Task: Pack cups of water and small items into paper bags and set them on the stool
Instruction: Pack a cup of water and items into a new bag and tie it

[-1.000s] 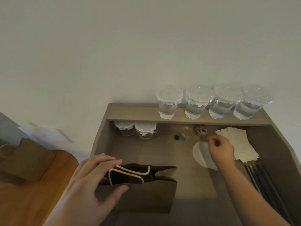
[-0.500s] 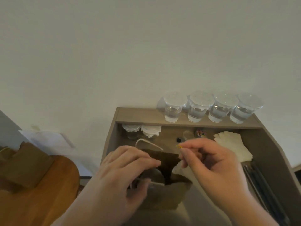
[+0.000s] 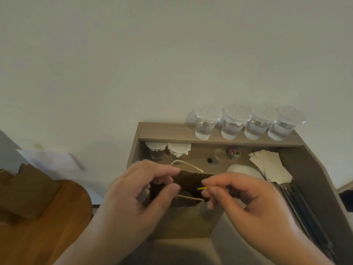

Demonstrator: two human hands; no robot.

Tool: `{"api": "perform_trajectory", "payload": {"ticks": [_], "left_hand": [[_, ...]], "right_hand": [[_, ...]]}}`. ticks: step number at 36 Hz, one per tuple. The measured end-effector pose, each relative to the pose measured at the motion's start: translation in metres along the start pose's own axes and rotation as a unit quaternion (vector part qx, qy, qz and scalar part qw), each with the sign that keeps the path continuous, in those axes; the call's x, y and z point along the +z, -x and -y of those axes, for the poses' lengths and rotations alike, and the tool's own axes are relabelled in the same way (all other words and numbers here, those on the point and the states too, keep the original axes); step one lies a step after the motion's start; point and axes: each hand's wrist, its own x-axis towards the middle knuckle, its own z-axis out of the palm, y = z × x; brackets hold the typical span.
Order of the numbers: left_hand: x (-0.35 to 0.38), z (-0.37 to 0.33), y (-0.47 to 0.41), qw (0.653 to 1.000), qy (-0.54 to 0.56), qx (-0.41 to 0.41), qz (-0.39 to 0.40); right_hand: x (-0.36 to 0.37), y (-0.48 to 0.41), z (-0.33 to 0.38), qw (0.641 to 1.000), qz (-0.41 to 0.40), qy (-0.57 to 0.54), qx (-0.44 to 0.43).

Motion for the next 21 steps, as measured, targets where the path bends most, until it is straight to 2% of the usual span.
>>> {"api": "perform_trajectory", "payload": {"ticks": [5, 14, 21], "left_hand": [[0.000, -0.018, -0.004, 0.999, -0.004, 0.032, 0.025], [-0.003, -0.021, 0.002, 1.000, -0.008, -0.002, 0.029], [0.006, -0.027, 0.004, 0.997, 0.064, -0.045, 0.021]], "right_hand": [[0.017, 0.004, 0.012, 0.999, 0.033, -0.004, -0.002], [0.024, 0.006, 0.014, 0.996, 0.032, -0.079, 0.006], [0.030, 0.005, 0.008, 0.994, -0.001, -0.108, -0.016]]}}
